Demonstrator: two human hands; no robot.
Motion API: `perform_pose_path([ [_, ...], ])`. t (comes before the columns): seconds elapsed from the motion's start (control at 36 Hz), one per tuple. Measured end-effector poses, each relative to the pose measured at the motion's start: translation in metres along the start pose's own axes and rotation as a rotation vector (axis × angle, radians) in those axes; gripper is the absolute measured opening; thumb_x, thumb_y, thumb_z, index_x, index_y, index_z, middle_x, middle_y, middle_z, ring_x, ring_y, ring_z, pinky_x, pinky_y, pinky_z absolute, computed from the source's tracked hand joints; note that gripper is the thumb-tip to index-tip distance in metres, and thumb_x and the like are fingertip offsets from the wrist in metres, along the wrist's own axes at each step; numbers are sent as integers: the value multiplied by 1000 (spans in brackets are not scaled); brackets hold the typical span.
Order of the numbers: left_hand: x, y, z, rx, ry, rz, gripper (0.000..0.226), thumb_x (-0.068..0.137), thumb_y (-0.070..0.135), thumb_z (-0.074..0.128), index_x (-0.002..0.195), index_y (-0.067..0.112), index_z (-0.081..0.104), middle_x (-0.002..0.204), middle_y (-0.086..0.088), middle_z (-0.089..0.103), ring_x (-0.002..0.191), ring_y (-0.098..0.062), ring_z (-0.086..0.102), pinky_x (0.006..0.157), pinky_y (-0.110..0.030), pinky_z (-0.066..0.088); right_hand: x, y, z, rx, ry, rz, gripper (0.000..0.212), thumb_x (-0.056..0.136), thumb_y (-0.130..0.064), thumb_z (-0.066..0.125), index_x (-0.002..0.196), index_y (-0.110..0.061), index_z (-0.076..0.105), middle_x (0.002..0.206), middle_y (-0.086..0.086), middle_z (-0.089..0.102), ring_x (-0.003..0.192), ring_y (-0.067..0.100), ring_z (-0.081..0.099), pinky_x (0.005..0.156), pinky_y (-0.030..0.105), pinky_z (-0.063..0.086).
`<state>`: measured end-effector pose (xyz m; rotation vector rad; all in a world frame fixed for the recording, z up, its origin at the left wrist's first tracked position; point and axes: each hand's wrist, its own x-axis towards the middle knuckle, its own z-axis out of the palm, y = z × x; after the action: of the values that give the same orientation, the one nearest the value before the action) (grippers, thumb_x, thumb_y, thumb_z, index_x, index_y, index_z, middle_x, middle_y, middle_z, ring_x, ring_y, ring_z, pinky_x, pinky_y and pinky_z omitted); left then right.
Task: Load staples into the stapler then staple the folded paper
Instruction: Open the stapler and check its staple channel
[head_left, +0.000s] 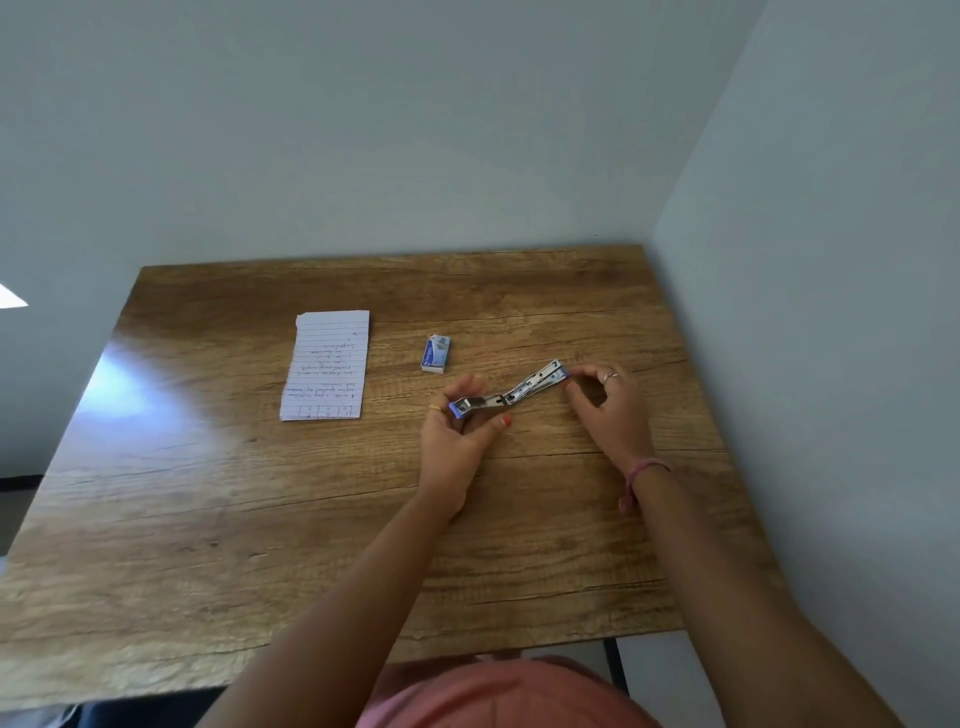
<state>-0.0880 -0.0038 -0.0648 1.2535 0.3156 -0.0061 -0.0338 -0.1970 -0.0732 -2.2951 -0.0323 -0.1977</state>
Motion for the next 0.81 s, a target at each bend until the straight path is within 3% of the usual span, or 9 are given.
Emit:
perform_pose_path([
  [0.08, -3, -1, -5, 72, -38, 3, 68, 76, -20, 66, 129, 18, 46, 126, -1, 60, 117, -9, 60, 99, -22, 47, 0, -2, -1, 40, 25, 26, 17, 90, -18, 64, 105, -15, 71, 111, 0, 64, 108, 16, 56, 94, 33, 47],
  [0.19, -6, -1, -15, 106, -45, -24, 69, 82, -23, 54, 128, 27, 43, 133, -5, 57, 116, -13, 62, 102, -31, 47, 0, -5, 1, 57, 28, 77, 17, 91, -17, 62, 105, -14, 70, 110, 3, 65, 106, 17, 56, 88, 27, 44],
  [0.39, -9, -1, -26, 191, -29, 15, 63, 83, -15, 61, 126, 28, 45, 127, -4, 57, 115, -10, 59, 94, -20, 49, -1, -8, 6, 49, 75, 98, 15, 90, -18, 64, 103, -18, 70, 107, -2, 64, 102, 12, 55, 86, 24, 44],
  [0.53, -9, 1, -27, 219, -72, -14, 62, 82, -8, 68, 132, 20, 43, 133, -8, 54, 124, -17, 54, 103, -34, 47, -5, -11, 13, 112, 145, 171, 12, 90, -22, 64, 101, -22, 70, 106, -6, 64, 101, 10, 58, 89, 30, 50],
  [0.61, -10, 2, -26, 243, -94, -16, 64, 82, -1, 71, 129, 30, 42, 133, -1, 53, 126, -15, 52, 104, -34, 46, -11, -15, 19, 183, 185, 228, 15, 92, -27, 61, 103, -23, 70, 104, -3, 67, 96, 11, 60, 83, 30, 52],
  [0.69, -10, 2, -27, 278, -127, 24, 65, 82, 2, 73, 130, 34, 43, 125, 14, 53, 120, -3, 53, 101, -24, 46, -18, -20, 26, 248, 223, 276, 24, 92, -38, 58, 103, -21, 70, 87, -3, 65, 79, 11, 58, 69, 28, 47],
  [0.81, -10, 4, -27, 318, -187, 54, 59, 83, 3, 72, 133, 23, 47, 130, 6, 58, 121, -5, 55, 102, -23, 44, -21, -30, 33, 297, 242, 315, 23, 88, -46, 62, 92, -25, 70, 82, 0, 66, 71, 8, 56, 62, 22, 46],
])
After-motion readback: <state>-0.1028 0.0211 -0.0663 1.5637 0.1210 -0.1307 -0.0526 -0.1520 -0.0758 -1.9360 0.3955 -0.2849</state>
